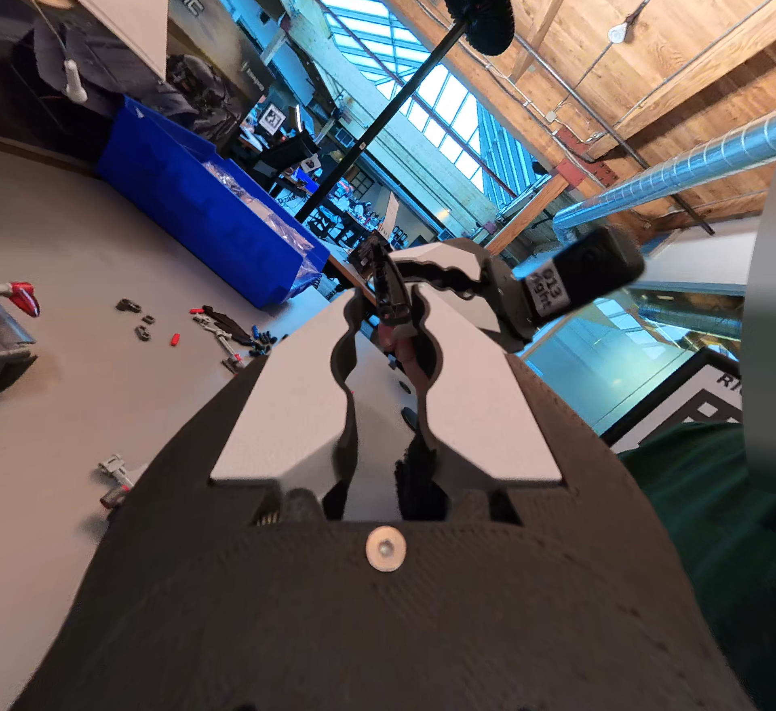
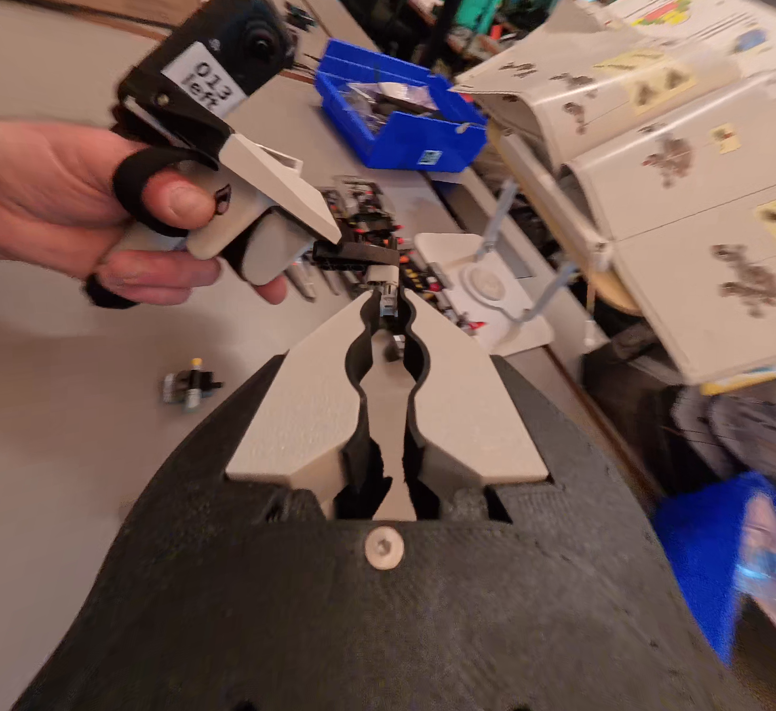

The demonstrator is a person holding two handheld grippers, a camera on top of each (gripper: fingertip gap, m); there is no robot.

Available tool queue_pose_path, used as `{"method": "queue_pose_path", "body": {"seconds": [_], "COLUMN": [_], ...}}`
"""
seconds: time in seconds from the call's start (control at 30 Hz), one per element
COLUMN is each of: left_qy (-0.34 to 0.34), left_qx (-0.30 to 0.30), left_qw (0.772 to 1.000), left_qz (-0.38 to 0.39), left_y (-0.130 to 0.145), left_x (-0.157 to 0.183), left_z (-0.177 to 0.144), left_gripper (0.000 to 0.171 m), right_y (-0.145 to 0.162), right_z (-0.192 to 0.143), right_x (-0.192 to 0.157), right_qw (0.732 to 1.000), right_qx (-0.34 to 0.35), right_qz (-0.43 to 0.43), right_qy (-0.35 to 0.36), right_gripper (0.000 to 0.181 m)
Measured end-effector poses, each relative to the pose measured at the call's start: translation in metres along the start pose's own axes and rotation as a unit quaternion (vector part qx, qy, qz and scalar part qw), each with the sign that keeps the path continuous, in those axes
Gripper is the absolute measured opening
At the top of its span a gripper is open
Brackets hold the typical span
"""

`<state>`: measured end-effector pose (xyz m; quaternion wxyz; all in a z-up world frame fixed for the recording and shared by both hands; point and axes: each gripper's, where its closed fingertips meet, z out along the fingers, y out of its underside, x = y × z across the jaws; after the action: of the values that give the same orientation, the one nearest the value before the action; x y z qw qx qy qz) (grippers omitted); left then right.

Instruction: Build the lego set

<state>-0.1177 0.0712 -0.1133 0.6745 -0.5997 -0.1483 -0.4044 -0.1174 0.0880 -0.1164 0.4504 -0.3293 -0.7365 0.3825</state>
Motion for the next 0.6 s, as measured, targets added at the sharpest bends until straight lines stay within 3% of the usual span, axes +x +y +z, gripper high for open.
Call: {"method": "queue_pose_path", "body": {"seconds": [0.2, 0.37, 0.6], "left_qy": [-0.013, -0.04, -0.071], "left_qx": [-0.033, -0.065, -0.09], "left_qw": [0.993, 0.972, 0.951], "left_qz": [0.115, 0.224, 0.286], "left_y": [0.001, 0.005, 0.013], "left_x": [0.009, 0.01, 0.007], "left_z": [-0.006, -0.005, 0.0], "left_gripper": [0.032, 0.035, 0.022], "right_y": [0.005, 0.007, 0.01], "right_z": [-0.003, -0.001, 0.001], "right_x": [0.005, -0.001, -0.008], "right_qw": [0.992, 0.985, 0.978], "right_qx": [0.01, -0.003, -0.018], "right_qz": [0.097, 0.12, 0.14], "right_qy": [-0.081, -0.125, -0.155], "right_gripper": [0.006, 0.005, 0.005]}}
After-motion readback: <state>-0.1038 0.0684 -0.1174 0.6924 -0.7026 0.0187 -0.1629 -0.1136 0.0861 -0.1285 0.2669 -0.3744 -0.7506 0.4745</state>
